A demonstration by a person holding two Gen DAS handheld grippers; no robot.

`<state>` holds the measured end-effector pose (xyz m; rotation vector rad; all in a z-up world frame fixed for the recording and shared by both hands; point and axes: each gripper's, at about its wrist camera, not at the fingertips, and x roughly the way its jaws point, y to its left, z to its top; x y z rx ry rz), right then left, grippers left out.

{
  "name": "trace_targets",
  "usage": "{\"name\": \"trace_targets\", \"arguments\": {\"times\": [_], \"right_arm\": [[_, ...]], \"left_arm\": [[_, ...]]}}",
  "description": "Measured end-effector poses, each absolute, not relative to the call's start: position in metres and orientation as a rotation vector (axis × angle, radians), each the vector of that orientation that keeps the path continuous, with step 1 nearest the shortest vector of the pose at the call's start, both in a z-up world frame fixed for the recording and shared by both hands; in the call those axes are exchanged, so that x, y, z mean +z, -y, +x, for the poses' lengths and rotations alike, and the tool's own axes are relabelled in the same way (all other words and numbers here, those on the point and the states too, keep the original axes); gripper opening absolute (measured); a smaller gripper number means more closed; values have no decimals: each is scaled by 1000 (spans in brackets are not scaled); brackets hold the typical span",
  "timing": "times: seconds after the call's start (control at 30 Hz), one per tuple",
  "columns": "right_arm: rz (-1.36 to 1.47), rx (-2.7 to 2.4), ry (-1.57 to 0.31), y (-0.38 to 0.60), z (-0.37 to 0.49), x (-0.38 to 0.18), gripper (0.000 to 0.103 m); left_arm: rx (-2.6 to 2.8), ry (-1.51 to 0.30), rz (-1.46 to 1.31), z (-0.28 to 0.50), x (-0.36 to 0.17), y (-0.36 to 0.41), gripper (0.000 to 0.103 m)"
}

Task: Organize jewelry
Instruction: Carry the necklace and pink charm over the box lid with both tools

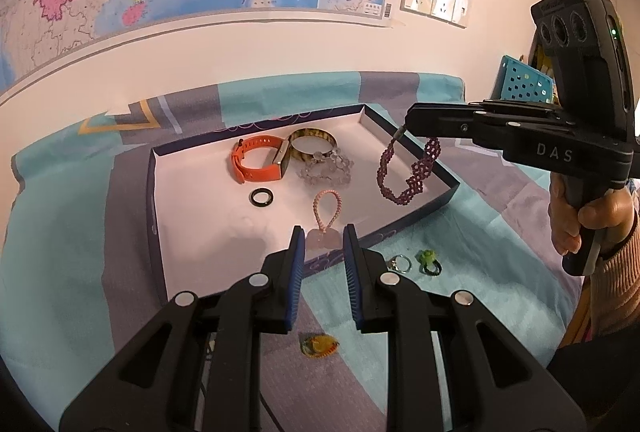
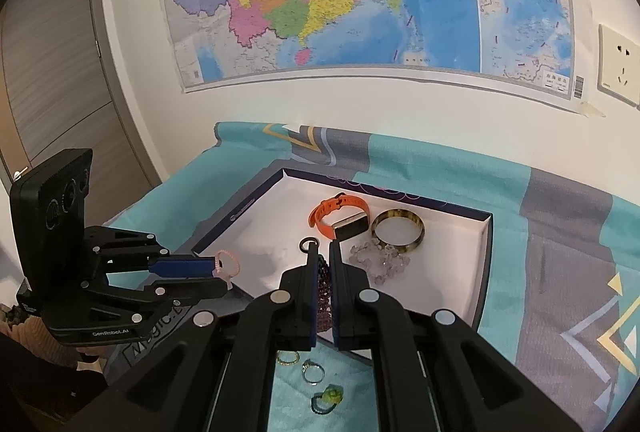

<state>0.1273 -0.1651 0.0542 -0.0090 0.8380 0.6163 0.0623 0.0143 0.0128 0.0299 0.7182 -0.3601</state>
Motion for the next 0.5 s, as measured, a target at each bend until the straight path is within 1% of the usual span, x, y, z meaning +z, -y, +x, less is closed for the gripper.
{"name": "trace_targets", "arguments": {"times": [0.5], "right_arm": [[15, 604, -872, 163, 144, 39, 4]], "left_arm": [[-343, -741, 13, 81, 6, -17, 20]]}}
